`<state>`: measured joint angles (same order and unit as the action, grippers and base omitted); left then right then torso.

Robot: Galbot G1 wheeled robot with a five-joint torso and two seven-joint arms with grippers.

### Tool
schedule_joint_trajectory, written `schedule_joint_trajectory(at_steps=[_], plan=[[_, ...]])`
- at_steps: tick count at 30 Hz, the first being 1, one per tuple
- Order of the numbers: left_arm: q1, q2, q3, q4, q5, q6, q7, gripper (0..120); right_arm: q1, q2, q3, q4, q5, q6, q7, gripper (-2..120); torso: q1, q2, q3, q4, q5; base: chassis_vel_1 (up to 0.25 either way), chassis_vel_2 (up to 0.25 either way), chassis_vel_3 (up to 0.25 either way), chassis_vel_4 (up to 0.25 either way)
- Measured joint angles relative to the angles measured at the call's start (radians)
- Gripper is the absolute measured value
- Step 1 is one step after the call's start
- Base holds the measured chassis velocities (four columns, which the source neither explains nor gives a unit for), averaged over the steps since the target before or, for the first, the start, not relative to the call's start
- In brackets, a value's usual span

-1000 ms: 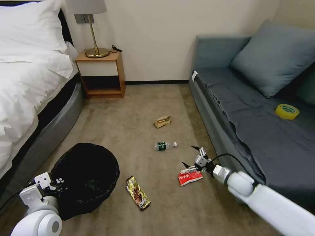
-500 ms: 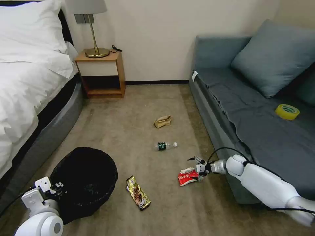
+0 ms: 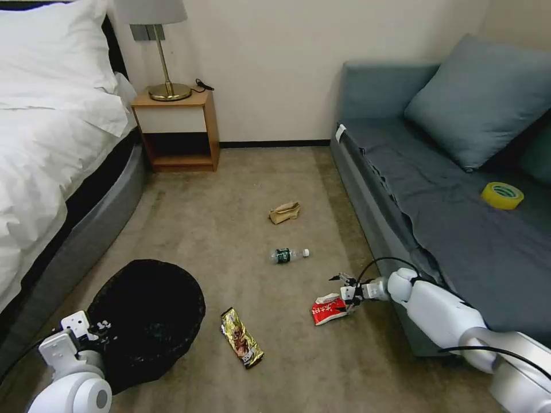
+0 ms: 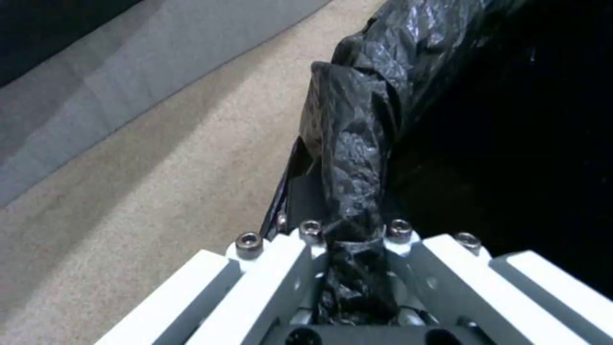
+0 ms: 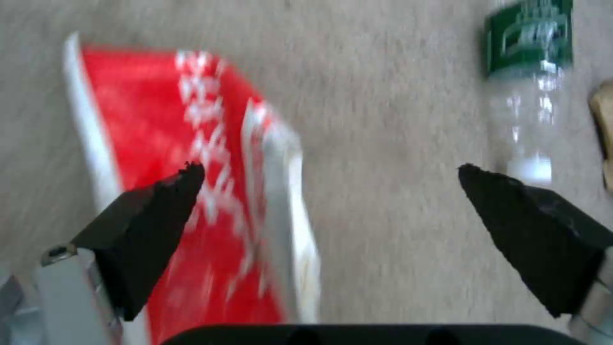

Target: Pick up the trash bin, then pick up the garbage on the floor and place it into the trash bin.

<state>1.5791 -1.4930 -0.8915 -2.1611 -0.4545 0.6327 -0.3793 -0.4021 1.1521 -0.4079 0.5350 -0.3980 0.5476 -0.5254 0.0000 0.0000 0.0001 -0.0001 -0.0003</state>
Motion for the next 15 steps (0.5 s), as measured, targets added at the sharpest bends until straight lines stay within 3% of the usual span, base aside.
schedule_joint_trajectory(at_steps=[8,15], plan=[[0.009,0.002,-0.003,-0.006,0.000,-0.005,0.000,2,0.024,0.097,0.058,-0.133,-0.088,0.028,0.034,76,0.000,0.000,0.000,0.0003,0.0002,0.000,0.000,0.000,0.000],[0.012,0.004,-0.005,-0.010,0.000,-0.010,0.000,2,0.032,0.078,0.068,-0.152,-0.111,0.027,0.037,51,0.000,0.000,0.000,0.0001,0.0002,0.000,0.000,0.000,0.000]])
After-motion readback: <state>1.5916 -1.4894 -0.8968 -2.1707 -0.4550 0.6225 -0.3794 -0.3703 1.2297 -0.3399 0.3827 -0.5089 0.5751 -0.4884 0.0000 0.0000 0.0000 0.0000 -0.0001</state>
